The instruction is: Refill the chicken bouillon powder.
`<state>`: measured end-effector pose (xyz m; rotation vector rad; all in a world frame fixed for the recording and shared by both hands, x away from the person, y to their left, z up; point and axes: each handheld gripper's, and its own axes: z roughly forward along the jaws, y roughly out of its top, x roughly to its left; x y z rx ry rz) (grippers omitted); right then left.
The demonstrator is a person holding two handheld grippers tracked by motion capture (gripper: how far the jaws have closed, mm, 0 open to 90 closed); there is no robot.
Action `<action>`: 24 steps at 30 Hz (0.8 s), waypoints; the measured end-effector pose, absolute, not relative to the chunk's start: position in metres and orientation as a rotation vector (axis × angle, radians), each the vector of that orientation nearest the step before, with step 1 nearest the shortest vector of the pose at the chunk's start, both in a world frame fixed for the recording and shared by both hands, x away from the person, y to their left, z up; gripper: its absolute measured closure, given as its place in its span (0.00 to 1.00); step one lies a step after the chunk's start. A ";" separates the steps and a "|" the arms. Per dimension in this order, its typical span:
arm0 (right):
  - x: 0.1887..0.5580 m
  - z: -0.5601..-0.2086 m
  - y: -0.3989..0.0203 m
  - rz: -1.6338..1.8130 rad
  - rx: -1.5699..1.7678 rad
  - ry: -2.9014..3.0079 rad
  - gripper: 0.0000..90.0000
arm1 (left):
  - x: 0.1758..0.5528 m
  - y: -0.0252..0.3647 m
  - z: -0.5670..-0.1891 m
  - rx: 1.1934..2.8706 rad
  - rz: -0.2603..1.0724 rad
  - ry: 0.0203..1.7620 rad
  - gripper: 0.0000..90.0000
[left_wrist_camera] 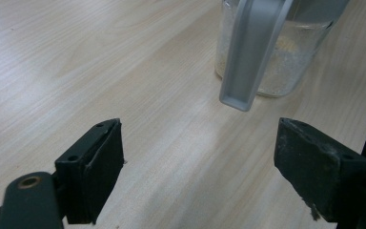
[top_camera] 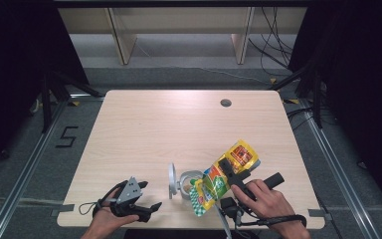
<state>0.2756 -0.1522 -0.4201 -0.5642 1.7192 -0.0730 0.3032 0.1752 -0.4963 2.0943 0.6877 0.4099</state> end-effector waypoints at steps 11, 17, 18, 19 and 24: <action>0.276 -0.414 -0.148 -0.118 -0.651 1.690 0.49 | 0.304 0.175 -0.497 2.096 0.405 0.688 0.19; 0.275 -0.420 -0.146 -0.073 -0.572 1.713 0.49 | 0.302 0.175 -0.496 2.094 0.384 0.712 0.19; 0.277 -0.418 -0.144 -0.093 -0.607 1.710 0.49 | 0.304 0.175 -0.495 2.105 0.406 0.686 0.19; 0.278 -0.418 -0.144 -0.109 -0.626 1.703 0.49 | 0.303 0.175 -0.496 2.095 0.412 0.687 0.19; 0.279 -0.423 -0.142 -0.068 -0.590 1.719 0.49 | 0.302 0.175 -0.496 2.093 0.393 0.707 0.19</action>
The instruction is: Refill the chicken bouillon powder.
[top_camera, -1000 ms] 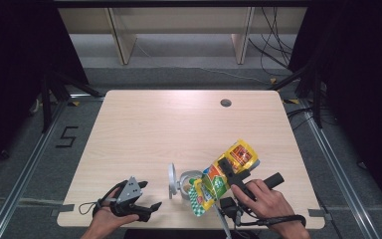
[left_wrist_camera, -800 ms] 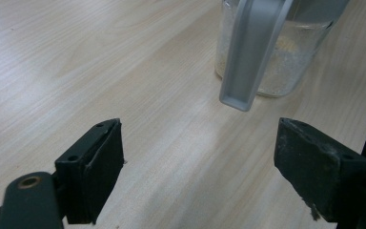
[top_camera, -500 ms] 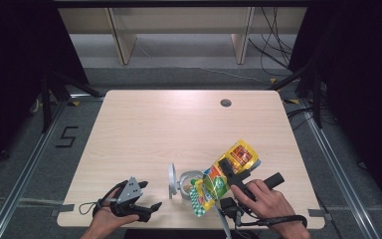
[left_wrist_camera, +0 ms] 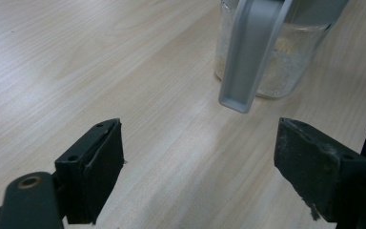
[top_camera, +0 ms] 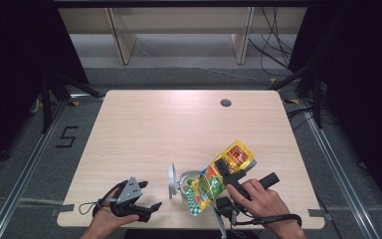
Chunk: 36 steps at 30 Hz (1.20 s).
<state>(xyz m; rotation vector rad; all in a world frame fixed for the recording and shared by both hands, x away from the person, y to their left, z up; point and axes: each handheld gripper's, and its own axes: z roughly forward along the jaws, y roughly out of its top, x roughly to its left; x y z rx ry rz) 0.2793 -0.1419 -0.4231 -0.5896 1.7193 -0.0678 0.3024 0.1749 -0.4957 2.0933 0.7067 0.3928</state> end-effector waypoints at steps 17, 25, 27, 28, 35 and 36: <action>0.284 -0.423 -0.134 -0.072 -0.575 1.712 0.50 | 0.303 0.175 -0.496 2.090 0.396 0.702 0.19; 0.283 -0.424 -0.132 -0.070 -0.587 1.718 0.51 | 0.304 0.175 -0.496 2.099 0.415 0.685 0.19; 0.282 -0.426 -0.132 -0.076 -0.579 1.725 0.51 | 0.303 0.175 -0.497 2.090 0.396 0.708 0.19; 0.282 -0.426 -0.132 -0.072 -0.577 1.727 0.51 | 0.303 0.175 -0.496 2.102 0.404 0.698 0.19; 0.280 -0.422 -0.136 -0.091 -0.593 1.723 0.51 | 0.303 0.177 -0.494 2.112 0.403 0.694 0.19; 0.280 -0.420 -0.136 -0.101 -0.613 1.722 0.51 | 0.303 0.177 -0.494 2.106 0.411 0.682 0.19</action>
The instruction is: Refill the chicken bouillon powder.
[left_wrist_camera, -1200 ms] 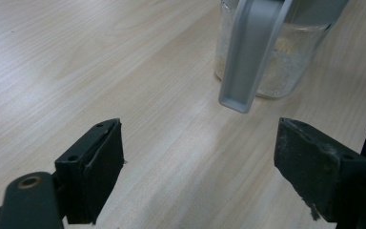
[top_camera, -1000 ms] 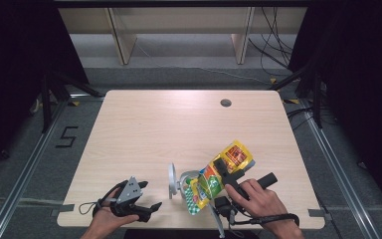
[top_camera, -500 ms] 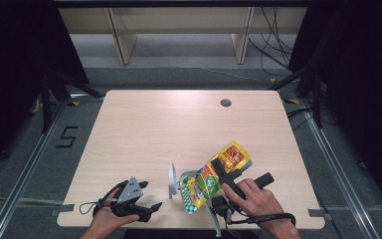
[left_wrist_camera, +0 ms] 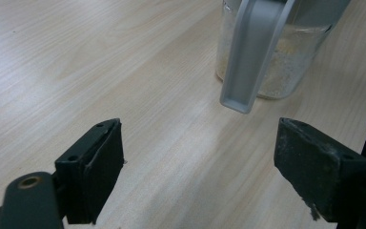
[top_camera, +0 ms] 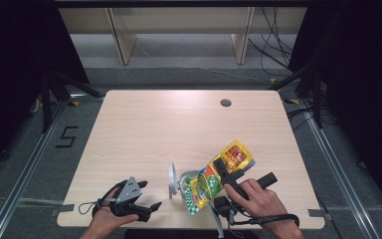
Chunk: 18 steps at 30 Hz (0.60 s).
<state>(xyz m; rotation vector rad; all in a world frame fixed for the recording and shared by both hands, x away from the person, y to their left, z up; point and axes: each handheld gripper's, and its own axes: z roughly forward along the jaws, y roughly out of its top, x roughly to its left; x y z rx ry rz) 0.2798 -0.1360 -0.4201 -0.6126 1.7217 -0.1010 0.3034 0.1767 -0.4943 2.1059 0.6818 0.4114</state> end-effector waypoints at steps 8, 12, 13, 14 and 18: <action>0.276 -0.417 -0.139 -0.100 -0.607 1.725 0.51 | 0.304 0.178 -0.494 2.116 0.418 0.675 0.19; 0.276 -0.416 -0.141 -0.105 -0.596 1.729 0.51 | 0.304 0.178 -0.493 2.118 0.416 0.669 0.19; 0.277 -0.415 -0.142 -0.107 -0.608 1.728 0.51 | 0.304 0.178 -0.494 2.113 0.417 0.668 0.19; 0.275 -0.418 -0.145 -0.091 -0.559 1.742 0.51 | 0.303 0.177 -0.494 2.100 0.395 0.701 0.19; 0.275 -0.415 -0.145 -0.115 -0.599 1.731 0.51 | 0.303 0.177 -0.494 2.100 0.410 0.685 0.19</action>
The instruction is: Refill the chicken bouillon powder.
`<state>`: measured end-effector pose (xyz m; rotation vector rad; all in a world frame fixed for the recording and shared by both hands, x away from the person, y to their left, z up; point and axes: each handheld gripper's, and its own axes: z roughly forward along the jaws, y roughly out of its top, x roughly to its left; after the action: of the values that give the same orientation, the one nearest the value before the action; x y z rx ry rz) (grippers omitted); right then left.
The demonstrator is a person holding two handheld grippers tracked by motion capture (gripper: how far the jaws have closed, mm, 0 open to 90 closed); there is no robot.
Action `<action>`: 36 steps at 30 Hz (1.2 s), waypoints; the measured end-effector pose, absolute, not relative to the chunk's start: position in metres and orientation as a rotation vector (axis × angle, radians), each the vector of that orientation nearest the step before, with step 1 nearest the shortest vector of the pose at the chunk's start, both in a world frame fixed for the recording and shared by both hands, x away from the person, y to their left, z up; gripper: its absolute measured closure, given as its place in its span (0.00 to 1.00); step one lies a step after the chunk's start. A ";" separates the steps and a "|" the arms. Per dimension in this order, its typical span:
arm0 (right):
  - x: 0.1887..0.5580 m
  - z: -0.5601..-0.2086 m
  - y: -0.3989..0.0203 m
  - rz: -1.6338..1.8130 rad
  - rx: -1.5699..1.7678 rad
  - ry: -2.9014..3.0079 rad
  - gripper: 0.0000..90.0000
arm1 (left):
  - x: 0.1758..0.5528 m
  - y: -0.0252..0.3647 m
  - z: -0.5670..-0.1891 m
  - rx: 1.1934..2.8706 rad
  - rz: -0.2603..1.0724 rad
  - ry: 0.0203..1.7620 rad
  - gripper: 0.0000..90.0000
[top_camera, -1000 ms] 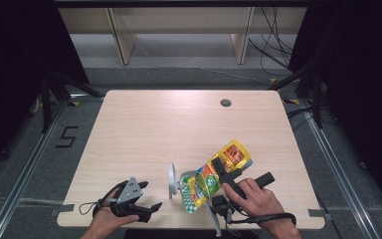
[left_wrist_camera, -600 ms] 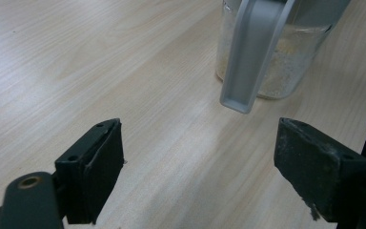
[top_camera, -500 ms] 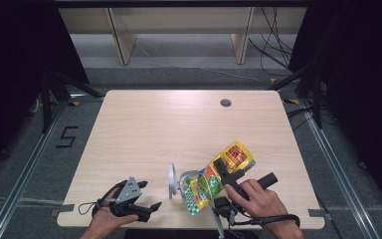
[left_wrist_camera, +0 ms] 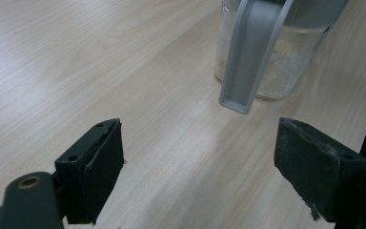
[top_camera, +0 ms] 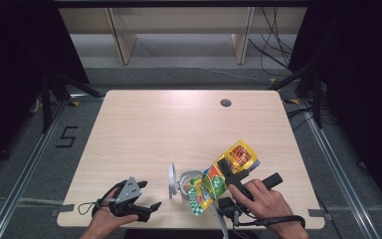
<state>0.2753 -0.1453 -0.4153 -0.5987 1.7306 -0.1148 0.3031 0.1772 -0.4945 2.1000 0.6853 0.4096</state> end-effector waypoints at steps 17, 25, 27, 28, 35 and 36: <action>0.270 -0.411 -0.149 -0.129 -0.614 1.725 0.51 | 0.303 0.179 -0.493 2.100 0.407 0.702 0.19; 0.271 -0.409 -0.147 -0.157 -0.668 1.706 0.51 | 0.303 0.178 -0.493 2.089 0.411 0.691 0.19; 0.272 -0.408 -0.147 -0.158 -0.668 1.705 0.51 | 0.303 0.177 -0.494 2.082 0.400 0.712 0.19; 0.272 -0.409 -0.147 -0.153 -0.664 1.706 0.51 | 0.304 0.178 -0.493 2.090 0.410 0.690 0.19; 0.272 -0.409 -0.147 -0.154 -0.668 1.710 0.51 | 0.303 0.178 -0.493 2.087 0.407 0.704 0.19; 0.272 -0.409 -0.147 -0.154 -0.669 1.708 0.51 | 0.303 0.178 -0.493 2.090 0.409 0.697 0.19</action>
<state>0.2719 -0.1472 -0.4094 -0.6695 1.7080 -0.1538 0.3030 0.1780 -0.4930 2.0905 0.6968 0.4093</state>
